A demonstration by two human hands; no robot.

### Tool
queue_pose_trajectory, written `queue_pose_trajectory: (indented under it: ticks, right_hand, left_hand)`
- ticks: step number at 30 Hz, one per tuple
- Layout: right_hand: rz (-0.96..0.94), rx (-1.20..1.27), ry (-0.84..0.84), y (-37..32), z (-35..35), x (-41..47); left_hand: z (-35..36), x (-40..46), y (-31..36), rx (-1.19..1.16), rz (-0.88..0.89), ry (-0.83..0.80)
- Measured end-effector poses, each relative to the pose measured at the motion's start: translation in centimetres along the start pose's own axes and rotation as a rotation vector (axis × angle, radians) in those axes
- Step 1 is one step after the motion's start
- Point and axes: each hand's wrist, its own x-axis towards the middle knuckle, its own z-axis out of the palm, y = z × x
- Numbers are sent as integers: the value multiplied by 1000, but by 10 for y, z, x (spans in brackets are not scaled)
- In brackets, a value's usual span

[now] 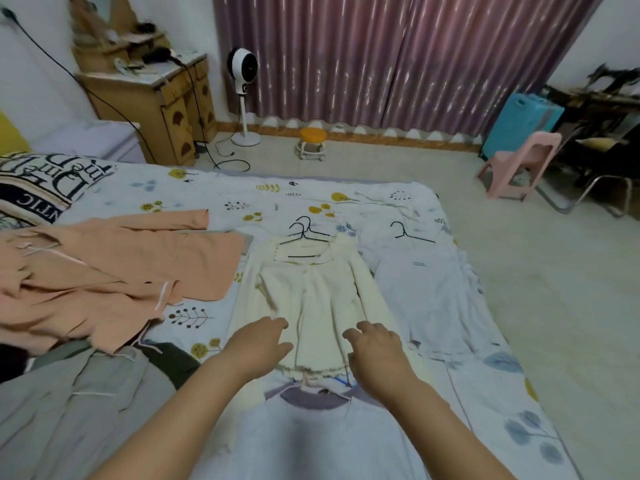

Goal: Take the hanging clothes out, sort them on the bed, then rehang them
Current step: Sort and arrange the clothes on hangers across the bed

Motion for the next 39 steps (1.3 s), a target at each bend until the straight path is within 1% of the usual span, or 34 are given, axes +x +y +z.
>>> queue_pose_trajectory:
  ticks: [3,6,11,18,23,27,30,34,39]
  right_hand:
    - [29,87,17,-20,-8,-59]
    - [29,177,57,-40,-14,-113]
    - [1,343,141,-85,-12,-183]
    - [-102,454,54,-152,-4,-238]
    - [-167,464,-19,-188,0,-246]
    - [-162,445,-56,-212,3,-238]
    - [-144,444,-75,-239,6,-223]
    - [-122,457,-87,-290,14,-198]
    - [-75,449,-132,-363,26,-160]
  left_hand:
    - [12,-65,11,-55,-25,54]
    - [23,-129,16,-130,-57,147]
    - [48,-226,2,-343,-156,316]
    - [64,-330,-33,-459,-314,481]
    - [70,-370,-65,-467,-444,567]
    - [74,-383,-96,-512,-509,592]
    - [72,-387,-129,-546,-523,577]
    - [62,-387,-186,-648,-514,536]
    - [44,-380,-263,-643,-482,476]
